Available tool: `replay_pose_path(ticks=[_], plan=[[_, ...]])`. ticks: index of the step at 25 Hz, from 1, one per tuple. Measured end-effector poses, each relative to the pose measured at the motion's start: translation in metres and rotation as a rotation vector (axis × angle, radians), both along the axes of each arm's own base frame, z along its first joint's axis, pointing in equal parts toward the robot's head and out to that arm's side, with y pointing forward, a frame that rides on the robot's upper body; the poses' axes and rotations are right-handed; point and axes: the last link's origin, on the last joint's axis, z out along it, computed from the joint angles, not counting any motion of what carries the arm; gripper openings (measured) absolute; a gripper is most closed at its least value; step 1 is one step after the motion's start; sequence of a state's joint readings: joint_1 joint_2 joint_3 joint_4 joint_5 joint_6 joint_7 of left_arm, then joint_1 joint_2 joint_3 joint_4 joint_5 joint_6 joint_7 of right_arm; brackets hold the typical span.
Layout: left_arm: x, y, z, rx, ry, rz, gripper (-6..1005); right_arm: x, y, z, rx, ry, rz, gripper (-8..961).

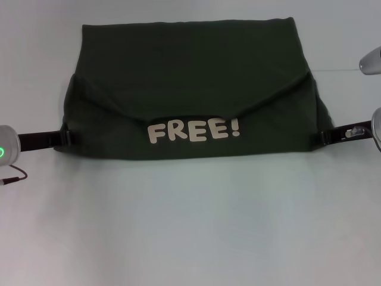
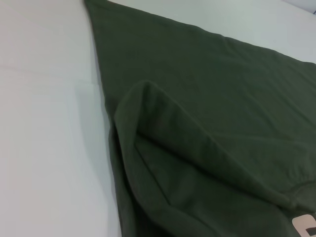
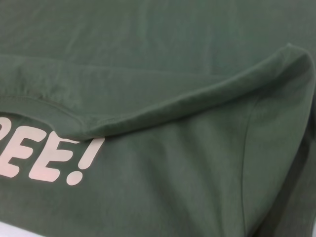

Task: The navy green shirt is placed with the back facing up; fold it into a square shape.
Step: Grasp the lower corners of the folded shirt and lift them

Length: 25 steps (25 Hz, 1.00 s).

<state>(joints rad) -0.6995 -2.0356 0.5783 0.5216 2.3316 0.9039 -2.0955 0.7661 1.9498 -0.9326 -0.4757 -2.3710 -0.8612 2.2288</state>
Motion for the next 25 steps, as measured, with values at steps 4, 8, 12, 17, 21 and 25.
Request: replay_pose_path(ticks=[4,8,12,17,21,25], plan=[[0.0,0.0,0.003,0.003,-0.003,-0.002,42,0.002,-0.001,0.003,-0.002,0.004,-0.006,40],[0.0,-0.004,0.006,-0.007,-0.018,-0.007,42,0.004,-0.004,0.011,-0.003,0.029,-0.003,42],[0.003,-0.007,0.009,-0.037,-0.039,-0.027,42,0.004,-0.008,0.018,-0.009,0.061,0.0,44],[0.004,-0.017,0.018,-0.076,-0.077,-0.032,42,0.006,-0.014,0.026,-0.035,0.074,0.002,46],[0.006,-0.029,0.028,-0.129,-0.112,-0.048,42,0.009,-0.021,0.033,-0.057,0.089,0.005,48],[0.007,-0.042,0.036,-0.186,-0.147,-0.06,42,0.011,-0.03,0.036,-0.09,0.128,0.018,50]])
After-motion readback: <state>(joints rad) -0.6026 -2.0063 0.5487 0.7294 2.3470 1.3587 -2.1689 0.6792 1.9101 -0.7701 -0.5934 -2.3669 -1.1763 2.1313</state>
